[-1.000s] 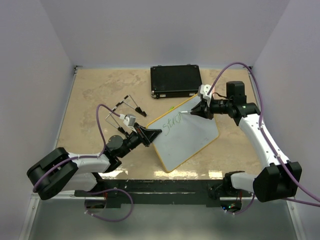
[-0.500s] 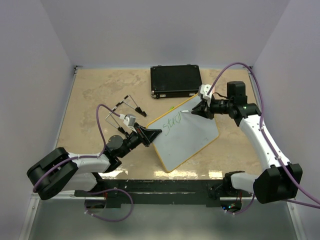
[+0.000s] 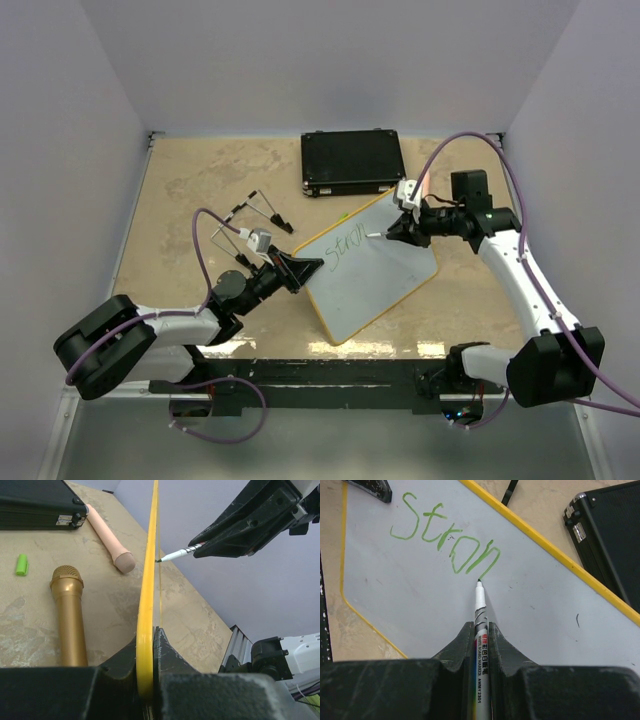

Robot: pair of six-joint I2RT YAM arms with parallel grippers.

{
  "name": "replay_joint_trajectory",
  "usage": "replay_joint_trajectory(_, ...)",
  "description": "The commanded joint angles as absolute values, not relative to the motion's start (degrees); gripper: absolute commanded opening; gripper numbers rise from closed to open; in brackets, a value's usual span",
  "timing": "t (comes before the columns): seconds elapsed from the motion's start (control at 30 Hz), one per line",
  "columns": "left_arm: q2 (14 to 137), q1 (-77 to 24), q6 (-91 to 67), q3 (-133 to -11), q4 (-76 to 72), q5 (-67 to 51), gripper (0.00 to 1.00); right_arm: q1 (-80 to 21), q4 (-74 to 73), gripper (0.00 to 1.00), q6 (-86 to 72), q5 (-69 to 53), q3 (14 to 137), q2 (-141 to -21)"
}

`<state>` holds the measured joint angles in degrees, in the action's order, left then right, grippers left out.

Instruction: Write a sentence on the whiteboard

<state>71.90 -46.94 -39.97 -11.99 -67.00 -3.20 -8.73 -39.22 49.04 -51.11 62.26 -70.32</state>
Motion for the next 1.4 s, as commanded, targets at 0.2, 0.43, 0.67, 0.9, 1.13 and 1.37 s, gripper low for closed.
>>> replay_joint_trajectory(0.2,72.86,-47.29,-33.57,-11.16,-63.46,-6.68,0.0,-8.88,-40.96,0.0,49.4,-51.85,64.86,-68.03)
replay_joint_trajectory(0.43,72.69,-47.2,-33.75,-10.63,-63.9,-6.68,0.0,-8.18,-36.31,0.0,43.87,-51.42,64.43,-64.51)
replay_joint_trajectory(0.67,72.33,-47.02,-33.66,-10.72,-63.81,-7.03,0.0,-7.82,-30.77,0.0,40.26,-49.66,62.4,-64.95)
replay_joint_trajectory(0.9,72.07,-47.02,-33.66,-10.63,-63.72,-6.94,0.0,-7.65,-30.06,0.0,39.9,-49.22,62.32,-66.71)
replay_joint_trajectory(1.13,72.25,-47.11,-33.57,-10.63,-63.72,-7.03,0.0,-7.73,-30.23,0.0,40.52,-49.39,61.88,-67.41)
replay_joint_trajectory(1.37,72.51,-47.02,-33.57,-10.63,-63.98,-7.12,0.0,-7.65,-30.41,0.0,40.96,-49.57,61.87,-68.46)
